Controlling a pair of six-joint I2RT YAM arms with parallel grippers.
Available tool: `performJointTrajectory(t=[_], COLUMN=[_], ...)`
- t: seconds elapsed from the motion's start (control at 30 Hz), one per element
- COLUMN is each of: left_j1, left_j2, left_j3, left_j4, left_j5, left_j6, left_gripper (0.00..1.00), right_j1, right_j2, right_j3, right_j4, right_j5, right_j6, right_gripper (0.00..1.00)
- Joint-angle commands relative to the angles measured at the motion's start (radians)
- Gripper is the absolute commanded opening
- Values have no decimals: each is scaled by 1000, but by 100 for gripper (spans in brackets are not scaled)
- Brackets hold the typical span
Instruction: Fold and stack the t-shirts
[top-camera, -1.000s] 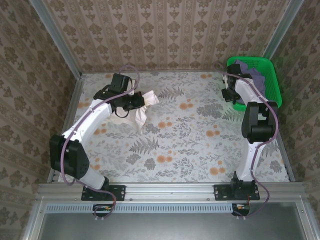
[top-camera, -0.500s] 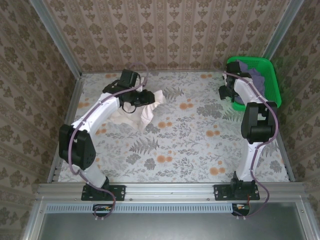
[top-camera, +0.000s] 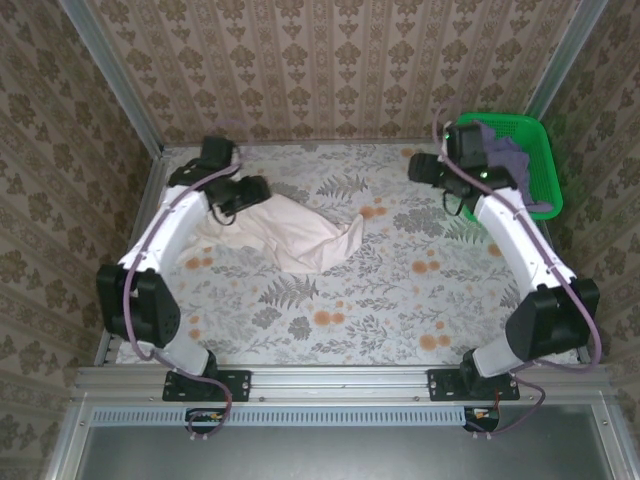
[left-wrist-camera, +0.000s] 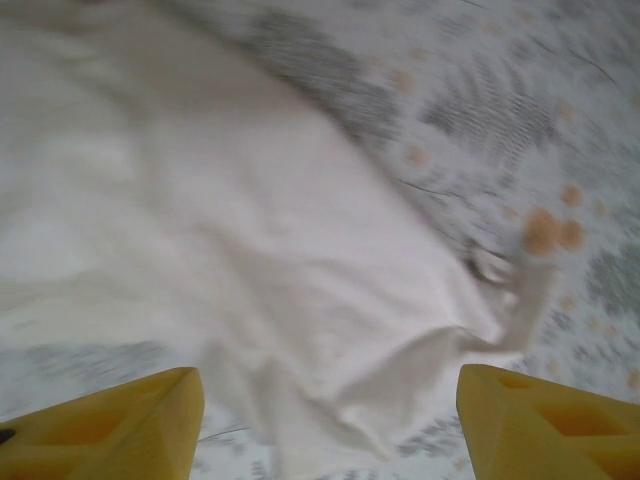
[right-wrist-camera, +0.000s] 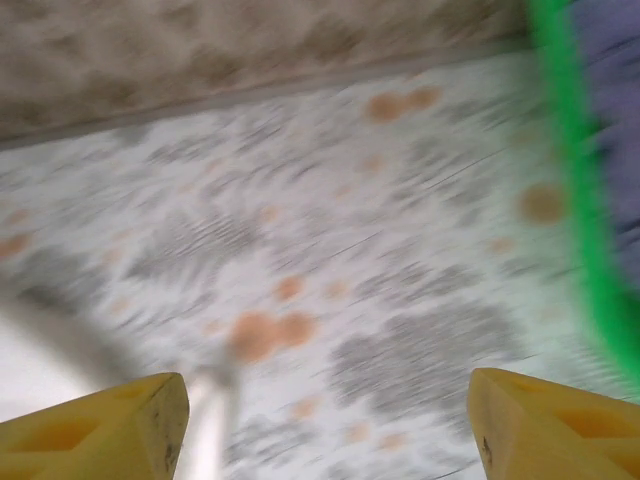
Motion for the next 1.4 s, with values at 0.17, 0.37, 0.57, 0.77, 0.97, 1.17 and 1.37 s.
performJointTrajectory(t=[0.17, 0.37, 0.57, 0.77, 0.97, 1.17, 1.37], left_j1=[183, 233, 285, 293, 288, 286, 281], left_j2=[-110, -12, 135, 236, 291, 319, 319], left_j3=[-313, -312, -206, -140, -130, -119, -98], left_j4=[12, 73, 83, 78, 91, 107, 97], left_j5=[50, 129, 157, 172, 182, 187, 178], left_j6=[-129, -93, -23, -17, -29, -33, -29], left_gripper=[64, 63, 62, 57, 55, 42, 25], right_j1=[253, 254, 260, 265, 267, 269, 269], right_j2=[201, 274, 332, 421, 485, 504, 519], right_j3=[-177, -212, -225, -173, -130, -121, -114], right_j4=[47, 99, 169, 190, 164, 173, 193], right_j5=[-203, -280, -335, -367, -352, -339, -342], right_j6=[322, 375, 434, 450, 465, 453, 455], right_gripper=[63, 61, 63, 58, 56, 44, 25])
